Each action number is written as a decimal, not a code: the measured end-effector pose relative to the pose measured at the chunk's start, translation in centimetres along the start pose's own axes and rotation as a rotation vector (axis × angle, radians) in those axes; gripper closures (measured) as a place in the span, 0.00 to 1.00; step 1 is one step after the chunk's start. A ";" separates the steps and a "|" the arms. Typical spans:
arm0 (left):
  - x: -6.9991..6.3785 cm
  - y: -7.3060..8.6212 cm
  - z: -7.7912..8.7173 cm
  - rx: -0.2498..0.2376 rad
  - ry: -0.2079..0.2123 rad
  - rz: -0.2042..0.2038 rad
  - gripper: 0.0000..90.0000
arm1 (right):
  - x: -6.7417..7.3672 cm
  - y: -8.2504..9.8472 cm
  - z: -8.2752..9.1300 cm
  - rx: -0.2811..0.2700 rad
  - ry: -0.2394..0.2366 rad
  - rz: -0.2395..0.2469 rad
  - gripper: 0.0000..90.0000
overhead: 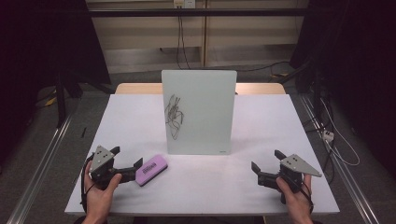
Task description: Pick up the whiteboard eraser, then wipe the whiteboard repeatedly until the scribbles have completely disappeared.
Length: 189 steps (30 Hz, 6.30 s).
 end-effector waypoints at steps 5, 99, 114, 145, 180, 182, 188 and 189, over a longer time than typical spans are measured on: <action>0.0 0.0 0.0 0.016 0.005 0.003 0.05 | 0.0 0.0 -0.1 0.003 0.000 0.007 0.04; -3.1 -1.1 -5.2 0.498 0.432 -0.282 0.40 | 0.7 0.1 -1.0 0.045 -0.030 0.038 0.04; -3.1 -1.0 -5.5 0.516 0.444 -0.295 0.45 | 0.6 0.1 -0.6 0.036 -0.023 0.035 0.04; -2.4 -1.2 -3.8 0.322 0.384 -0.210 0.46 | 0.7 0.1 -1.1 0.059 -0.029 0.020 0.05; -1.6 -4.2 -1.9 0.021 0.270 -0.219 0.46 | 0.8 0.2 -1.4 0.065 -0.051 0.038 0.04; -1.8 -4.5 -2.0 0.012 0.265 -0.232 0.46 | 0.7 0.1 -1.3 0.061 -0.048 0.032 0.04; -2.0 -6.2 -2.1 -0.026 0.254 -0.290 0.46 | 0.8 0.1 -1.4 0.062 -0.050 0.033 0.04; -2.0 -6.5 -2.1 -0.028 0.248 -0.295 0.46 | 0.8 0.1 -1.4 0.063 -0.050 0.034 0.04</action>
Point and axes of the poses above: each handheld gripper's, and its own axes: z roughly backward along the jaws, y roughly out of its underside, x roughly to its left, the point moved 3 cm from there along -z, roughly forward along the jaws, and after that the axes turned 14 degrees about -z, right-handed, at the moved point
